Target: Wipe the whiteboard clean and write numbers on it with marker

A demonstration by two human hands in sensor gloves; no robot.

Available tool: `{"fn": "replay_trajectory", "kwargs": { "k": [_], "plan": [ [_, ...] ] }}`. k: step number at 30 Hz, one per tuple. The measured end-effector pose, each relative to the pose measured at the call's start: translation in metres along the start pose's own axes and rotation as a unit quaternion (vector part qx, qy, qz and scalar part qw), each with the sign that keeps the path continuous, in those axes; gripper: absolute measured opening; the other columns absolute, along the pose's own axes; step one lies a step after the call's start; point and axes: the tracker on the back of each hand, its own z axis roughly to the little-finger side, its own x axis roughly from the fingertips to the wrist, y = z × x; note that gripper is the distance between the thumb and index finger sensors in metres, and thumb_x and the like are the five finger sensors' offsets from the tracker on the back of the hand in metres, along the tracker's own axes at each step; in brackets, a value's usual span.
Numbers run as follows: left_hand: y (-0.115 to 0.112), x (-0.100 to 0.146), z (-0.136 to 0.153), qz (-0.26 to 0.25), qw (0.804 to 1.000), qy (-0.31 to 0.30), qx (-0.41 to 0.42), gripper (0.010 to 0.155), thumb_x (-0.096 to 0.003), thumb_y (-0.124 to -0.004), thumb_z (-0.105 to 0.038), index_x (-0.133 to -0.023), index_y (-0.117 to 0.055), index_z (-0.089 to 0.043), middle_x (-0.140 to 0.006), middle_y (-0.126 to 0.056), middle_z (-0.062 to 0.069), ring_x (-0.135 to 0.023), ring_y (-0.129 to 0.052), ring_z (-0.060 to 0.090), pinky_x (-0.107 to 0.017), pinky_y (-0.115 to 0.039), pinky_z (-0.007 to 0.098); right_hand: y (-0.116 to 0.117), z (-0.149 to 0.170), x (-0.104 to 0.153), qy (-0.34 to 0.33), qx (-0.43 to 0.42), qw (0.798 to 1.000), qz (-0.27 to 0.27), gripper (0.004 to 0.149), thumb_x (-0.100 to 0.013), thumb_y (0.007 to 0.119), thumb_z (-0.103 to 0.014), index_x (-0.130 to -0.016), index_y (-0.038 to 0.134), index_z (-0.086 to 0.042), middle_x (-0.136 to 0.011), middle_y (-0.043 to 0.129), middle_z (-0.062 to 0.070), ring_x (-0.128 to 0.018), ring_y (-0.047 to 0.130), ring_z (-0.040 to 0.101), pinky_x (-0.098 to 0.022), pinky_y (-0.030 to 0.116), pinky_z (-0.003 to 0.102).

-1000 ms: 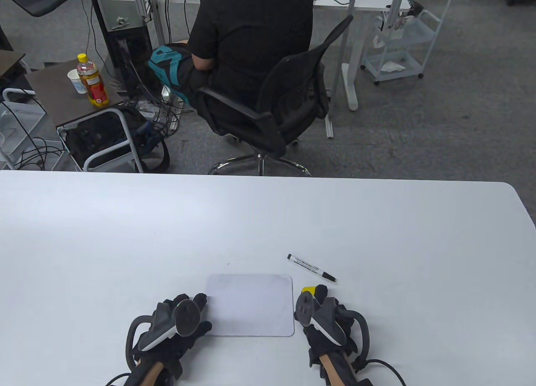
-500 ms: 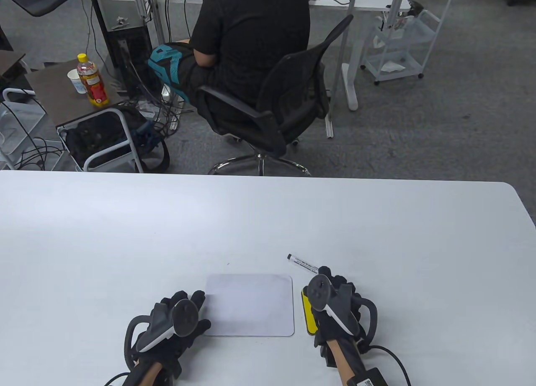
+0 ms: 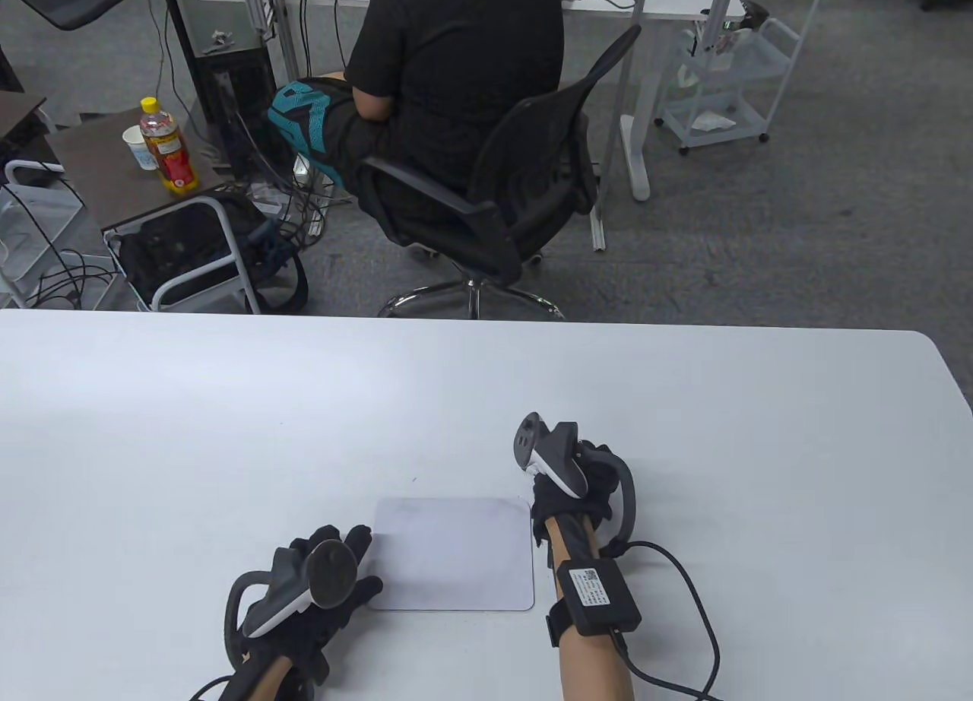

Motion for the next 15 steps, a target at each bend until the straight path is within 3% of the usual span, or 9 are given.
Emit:
{"fn": "replay_trajectory", "kwargs": {
  "k": [7, 15],
  "plan": [
    [0.001, 0.000, 0.000, 0.000, 1.000, -0.002, 0.005, 0.073, -0.0568, -0.056, -0.068, -0.121, -0.037, -0.037, -0.124, -0.037, 0.011, -0.108, -0.050, 0.036, -0.082, -0.052, 0.054, 0.012, -0.018, -0.012, 0.006, 0.048, 0.998, -0.039, 0.056, -0.053, 0.087, -0.037, -0.102, 0.071, -0.016, -0.107, 0.066, 0.026, -0.089, 0.066, 0.049, -0.059, 0.061, 0.061],
    [0.002, 0.001, 0.001, 0.000, 1.000, -0.005, 0.012, 0.074, -0.0567, -0.056, -0.068, -0.121, -0.037, -0.037, -0.124, -0.037, 0.012, -0.108, -0.050, 0.036, -0.082, -0.052, 0.054, 0.011, -0.020, -0.013, 0.010, 0.046, 0.999, -0.027, 0.047, -0.052, 0.088, -0.033, -0.095, 0.076, -0.017, -0.104, 0.071, 0.024, -0.087, 0.070, 0.047, -0.058, 0.064, 0.061]
  ]
}}
